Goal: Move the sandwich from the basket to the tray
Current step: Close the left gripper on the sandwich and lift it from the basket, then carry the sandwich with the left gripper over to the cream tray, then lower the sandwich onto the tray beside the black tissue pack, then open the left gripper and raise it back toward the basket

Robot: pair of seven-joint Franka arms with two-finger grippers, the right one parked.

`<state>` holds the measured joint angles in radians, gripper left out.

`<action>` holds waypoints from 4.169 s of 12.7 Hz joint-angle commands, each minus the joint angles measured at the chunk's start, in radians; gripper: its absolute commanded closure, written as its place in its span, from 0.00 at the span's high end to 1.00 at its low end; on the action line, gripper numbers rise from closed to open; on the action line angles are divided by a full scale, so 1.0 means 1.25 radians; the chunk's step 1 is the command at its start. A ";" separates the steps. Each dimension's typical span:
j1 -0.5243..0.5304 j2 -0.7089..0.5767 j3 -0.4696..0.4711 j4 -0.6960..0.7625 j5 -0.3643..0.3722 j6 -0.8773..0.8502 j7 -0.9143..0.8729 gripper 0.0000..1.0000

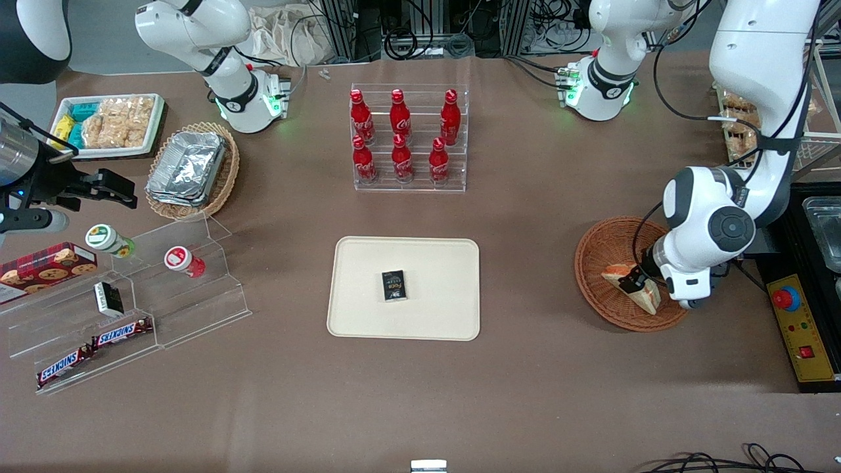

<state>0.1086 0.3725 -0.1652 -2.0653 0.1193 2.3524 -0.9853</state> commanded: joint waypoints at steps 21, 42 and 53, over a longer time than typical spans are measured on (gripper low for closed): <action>-0.272 0.190 -0.231 0.580 0.097 -0.383 0.078 0.00; -0.311 0.278 -0.224 0.609 0.183 -0.304 0.073 1.00; -0.027 -0.134 -0.157 0.374 -0.018 -0.503 0.472 1.00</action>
<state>0.0762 0.3339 -0.4240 -1.4641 0.1462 1.7234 -0.5173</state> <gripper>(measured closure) 0.000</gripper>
